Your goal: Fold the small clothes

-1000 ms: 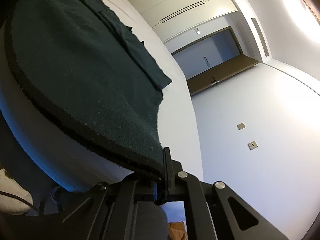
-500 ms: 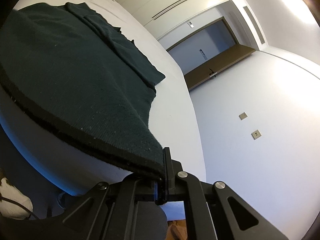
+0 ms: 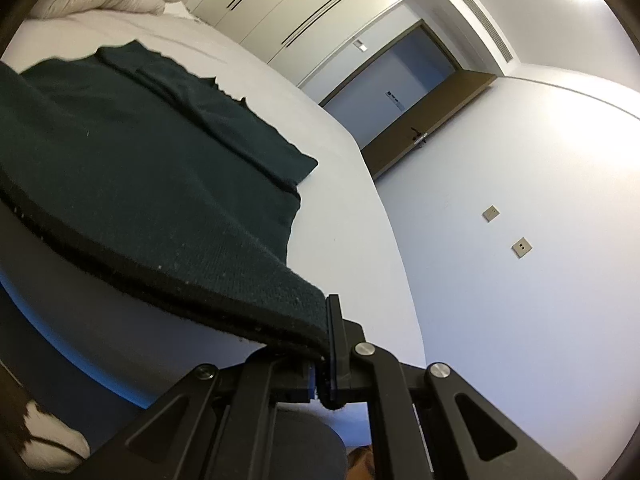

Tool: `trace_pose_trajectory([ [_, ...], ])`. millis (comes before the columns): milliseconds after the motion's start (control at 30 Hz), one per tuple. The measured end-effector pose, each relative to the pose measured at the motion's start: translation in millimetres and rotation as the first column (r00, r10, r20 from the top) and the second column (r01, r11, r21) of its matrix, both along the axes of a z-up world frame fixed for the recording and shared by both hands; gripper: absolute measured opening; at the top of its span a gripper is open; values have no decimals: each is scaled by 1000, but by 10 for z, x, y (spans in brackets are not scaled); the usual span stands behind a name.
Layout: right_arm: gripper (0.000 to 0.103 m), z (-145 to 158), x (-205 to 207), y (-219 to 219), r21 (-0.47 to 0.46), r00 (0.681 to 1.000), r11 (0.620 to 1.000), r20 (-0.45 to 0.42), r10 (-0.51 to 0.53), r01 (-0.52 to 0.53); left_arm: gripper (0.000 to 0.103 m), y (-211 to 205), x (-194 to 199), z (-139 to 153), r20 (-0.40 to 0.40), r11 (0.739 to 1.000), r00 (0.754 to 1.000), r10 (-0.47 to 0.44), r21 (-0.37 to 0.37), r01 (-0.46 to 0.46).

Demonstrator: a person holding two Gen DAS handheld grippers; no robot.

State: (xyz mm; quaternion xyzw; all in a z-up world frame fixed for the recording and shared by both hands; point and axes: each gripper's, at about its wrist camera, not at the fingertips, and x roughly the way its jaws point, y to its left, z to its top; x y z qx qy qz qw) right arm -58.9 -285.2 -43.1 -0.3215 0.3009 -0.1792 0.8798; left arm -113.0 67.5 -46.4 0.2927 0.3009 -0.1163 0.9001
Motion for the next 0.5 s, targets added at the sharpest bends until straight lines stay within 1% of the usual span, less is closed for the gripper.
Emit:
trace_pose_trajectory([
  [67, 4, 52, 38, -17, 26, 1000, 1000, 6, 1, -1, 3, 42, 84, 125, -6, 998, 1000, 22, -63, -22],
  [167, 4, 180, 138, -47, 61, 1000, 998, 27, 5, -7, 3, 84, 200, 316, 3, 991, 999, 49, -128, -48],
  [267, 4, 323, 278, -84, 90, 999, 996, 52, 15, -19, 3, 114, 422, 545, 23, 980, 997, 74, -189, -68],
  [333, 4, 447, 432, -119, 112, 997, 993, 73, 27, -35, 3, 118, 578, 651, 32, 975, 996, 83, -209, -75],
  [400, 4, 553, 611, -152, 128, 996, 990, 85, 41, -52, 3, 135, 809, 784, 32, 970, 996, 88, -232, -78],
  [500, 4, 685, 917, -222, 154, 994, 986, 95, 57, -71, 3, 154, 1194, 935, 24, 966, 996, 91, -244, -83],
])
